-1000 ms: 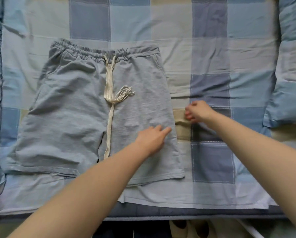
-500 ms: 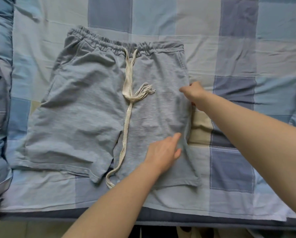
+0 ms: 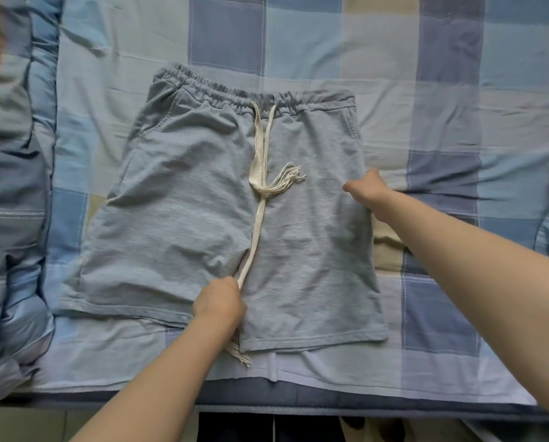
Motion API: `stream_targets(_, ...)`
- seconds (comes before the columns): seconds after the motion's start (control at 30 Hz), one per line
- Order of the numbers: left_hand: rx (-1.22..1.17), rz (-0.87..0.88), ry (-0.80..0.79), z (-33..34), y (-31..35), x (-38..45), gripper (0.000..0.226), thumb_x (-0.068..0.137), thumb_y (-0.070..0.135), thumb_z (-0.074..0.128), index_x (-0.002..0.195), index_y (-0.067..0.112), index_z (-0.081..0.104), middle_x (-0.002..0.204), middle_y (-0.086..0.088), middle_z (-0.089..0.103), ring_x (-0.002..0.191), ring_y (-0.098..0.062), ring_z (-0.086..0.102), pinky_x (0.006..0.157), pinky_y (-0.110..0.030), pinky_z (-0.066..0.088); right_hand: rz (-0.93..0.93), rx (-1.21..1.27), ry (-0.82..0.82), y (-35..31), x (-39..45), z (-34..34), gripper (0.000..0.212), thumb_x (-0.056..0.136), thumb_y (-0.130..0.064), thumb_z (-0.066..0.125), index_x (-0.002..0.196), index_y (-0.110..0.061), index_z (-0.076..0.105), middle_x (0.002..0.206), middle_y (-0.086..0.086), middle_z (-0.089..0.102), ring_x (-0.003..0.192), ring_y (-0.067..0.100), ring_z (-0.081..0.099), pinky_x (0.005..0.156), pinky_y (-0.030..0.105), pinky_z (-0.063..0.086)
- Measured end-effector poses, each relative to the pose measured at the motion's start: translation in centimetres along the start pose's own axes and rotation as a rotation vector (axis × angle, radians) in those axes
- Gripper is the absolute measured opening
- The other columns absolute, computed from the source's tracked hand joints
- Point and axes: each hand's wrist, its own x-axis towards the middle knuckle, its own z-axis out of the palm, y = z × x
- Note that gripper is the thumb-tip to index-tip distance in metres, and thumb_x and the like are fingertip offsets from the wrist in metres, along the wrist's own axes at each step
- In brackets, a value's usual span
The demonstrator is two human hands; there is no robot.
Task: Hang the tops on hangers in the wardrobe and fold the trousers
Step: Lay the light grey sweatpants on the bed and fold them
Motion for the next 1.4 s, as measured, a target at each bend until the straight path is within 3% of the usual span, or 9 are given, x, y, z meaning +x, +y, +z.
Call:
stream_targets(0.23,-0.224,0.445,0.7,-10.2,2.2,0.2,0.019,0.08,-0.001,0.059,0.076,0.008,0.043,0.083,-0.021,0.055,0.075,-0.038,0.053,0.057,-0.041,0.035,0.003,-0.115,0.121,-0.2,-0.7,-0.8,0.051,0.088,-0.017,0.05,0.133,0.003,0.037,0.134,0.021,0.045,0.118,0.038,0.049,0.095,0.039,0.043)
stream_targets(0.37,-0.019,0.794,0.952,-12.5,5.8,1.3,0.009,0.075,0.003,0.069,0.078,0.003,0.061,0.095,-0.017,0.063,0.088,-0.033,0.054,0.063,-0.041,0.044,-0.439,-0.289,0.242,-2.3,-2.4,0.0,0.042,0.086,-0.006,0.05,0.127,-0.004,0.049,0.129,0.018,0.048,0.118,0.034,0.047,0.101,0.036,0.037)
stream_targets(0.6,-0.082,0.596,0.547,-7.8,5.9,4.1,0.05,0.078,0.005,0.06,0.127,0.01,0.053,0.124,-0.012,0.049,0.11,-0.033,0.049,0.088,-0.045,0.044,-0.435,-0.031,-0.249,-6.5,-4.4,6.3,0.031,0.097,-0.028,0.046,0.079,-0.005,0.056,0.075,0.013,0.052,0.077,0.024,0.048,0.072,0.038,0.04)
stream_targets(0.77,-0.256,0.432,0.264,-5.9,4.4,5.6,0.055,0.085,0.019,0.061,0.137,0.013,0.044,0.132,-0.011,0.046,0.122,-0.032,0.044,0.101,-0.043,0.039,-0.55,-0.487,-0.113,-6.6,-3.1,8.8,0.054,0.089,-0.041,0.06,0.132,-0.014,0.044,0.131,0.017,0.041,0.119,0.036,0.044,0.103,0.042,0.038)
stream_targets(0.9,0.188,0.515,0.207,-4.8,4.5,5.6,0.045,0.09,0.035,0.056,0.133,0.024,0.047,0.13,-0.006,0.046,0.12,-0.03,0.042,0.098,-0.041,0.039,-0.611,-0.863,-0.025,-6.3,-2.5,9.1,0.034,0.092,-0.035,0.054,0.118,-0.012,0.055,0.124,0.015,0.048,0.115,0.036,0.047,0.089,0.043,0.044)
stream_targets(1.0,0.136,0.51,0.342,-4.5,4.0,5.2,0.027,0.093,0.039,0.051,0.108,0.019,0.059,0.115,-0.002,0.057,0.112,-0.026,0.047,0.09,-0.038,0.035,-0.543,-0.442,-0.073,-7.1,-2.6,7.9,0.022,0.09,-0.032,0.054,0.076,-0.016,0.055,0.09,0.013,0.061,0.094,0.032,0.06,0.073,0.035,0.044)
stream_targets(1.1,0.019,0.436,0.511,-4.4,2.2,4.4,0.025,0.092,0.037,0.052,0.098,0.016,0.065,0.103,-0.003,0.061,0.104,-0.027,0.052,0.085,-0.038,0.035,-0.413,0.002,-0.018,-7.6,-2.3,6.7,0.017,0.09,-0.024,0.05,0.075,-0.016,0.055,0.078,0.01,0.061,0.079,0.031,0.063,0.066,0.036,0.05)
stream_targets(1.23,-0.049,0.256,0.352,-3.8,-0.4,3.4,0.032,0.092,0.034,0.053,0.12,0.02,0.06,0.124,-0.004,0.049,0.113,-0.029,0.045,0.091,-0.041,0.041,-0.265,-0.127,-0.399,-6.2,-1.5,4.1,0.026,0.095,-0.036,0.053,0.086,-0.013,0.06,0.075,0.002,0.061,0.059,0.014,0.057,0.049,0.021,0.044)
stream_targets(1.4,0.08,0.292,0.358,-1.2,3.2,1.0,0.072,0.086,0.02,0.048,0.151,0.023,0.016,0.157,-0.009,0.014,0.141,-0.033,0.022,0.109,-0.05,0.029,-0.216,0.119,0.018,-4.5,2.5,-3.0,0.01,0.091,-0.016,0.052,0.083,-0.013,0.057,0.07,0.005,0.054,0.057,0.017,0.051,0.052,0.024,0.044)
